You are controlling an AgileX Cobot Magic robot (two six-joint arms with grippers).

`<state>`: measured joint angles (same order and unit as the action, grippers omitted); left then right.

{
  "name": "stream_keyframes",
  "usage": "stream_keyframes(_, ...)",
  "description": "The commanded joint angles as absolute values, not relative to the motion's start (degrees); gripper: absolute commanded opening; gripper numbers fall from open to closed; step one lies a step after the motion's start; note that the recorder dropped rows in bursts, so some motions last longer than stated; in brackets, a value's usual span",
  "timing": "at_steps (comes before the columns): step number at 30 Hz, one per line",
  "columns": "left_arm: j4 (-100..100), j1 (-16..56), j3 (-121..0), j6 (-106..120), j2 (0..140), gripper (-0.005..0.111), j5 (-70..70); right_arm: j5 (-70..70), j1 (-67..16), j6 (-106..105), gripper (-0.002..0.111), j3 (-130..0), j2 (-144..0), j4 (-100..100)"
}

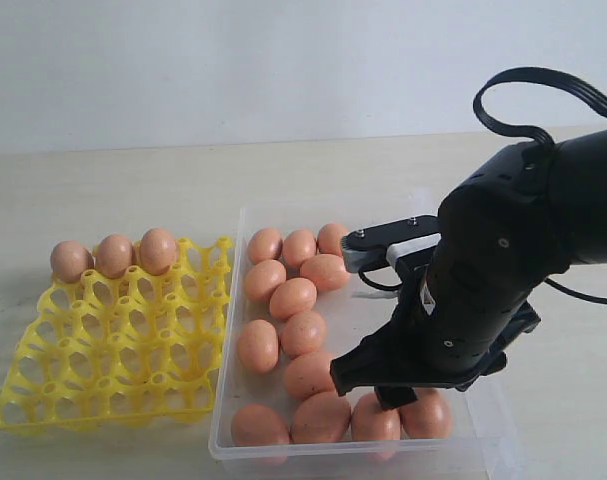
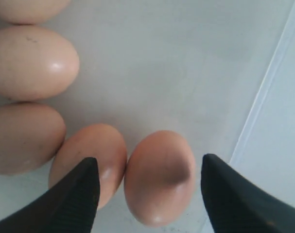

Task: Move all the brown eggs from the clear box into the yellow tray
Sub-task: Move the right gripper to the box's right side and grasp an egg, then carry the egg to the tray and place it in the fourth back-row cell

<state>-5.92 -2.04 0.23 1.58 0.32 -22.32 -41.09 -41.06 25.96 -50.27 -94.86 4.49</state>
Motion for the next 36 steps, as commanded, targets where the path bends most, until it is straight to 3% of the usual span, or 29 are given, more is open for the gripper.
stream_keyframes(1, -5.8, -1.6, 0.0, 1.5, 0.0, 0.0, -21.8, -40.2, -39.3, 26.9, 0.059, -50.1, -96.4, 6.2)
stream_keyframes(13, -5.8, -1.6, 0.0, 1.4, 0.0, 0.0, -21.8, -39.1, -39.1, 25.1, 0.058, -50.1, -101.9, 4.8)
stream_keyframes(16, -5.8, -1.6, 0.0, 1.4, 0.0, 0.0, -21.8, -39.1, -39.1, 25.0, 0.045, -50.2, -102.0, 4.8)
stream_keyframes(20, -5.8, -1.6, 0.0, 1.4, 0.0, 0.0, -21.8, -39.3, -39.1, 22.3, 0.002, -50.7, -100.3, 4.8)
stream_keyframes(24, -5.8, -1.6, 0.0, 1.4, 0.0, 0.0, -21.8, -37.3, -39.1, 18.9, 0.0, -52.0, -96.3, 4.8)
stream_keyframes(29, -5.8, -1.6, 0.0, 1.4, 0.0, 0.0, -21.8, -12.4, -39.7, 4.0, 0.0, -52.3, -90.6, -0.7)
stream_keyframes(33, -5.8, -1.6, 0.0, 1.3, 0.0, 0.0, -21.8, 8.4, -41.0, -2.4, 0.0, -52.3, -92.3, -0.5)
stream_keyframes(36, -5.8, -1.6, 0.0, 1.3, 0.0, 0.0, -21.8, 16.6, -41.3, -1.2, 0.0, -53.2, -95.8, 2.7)
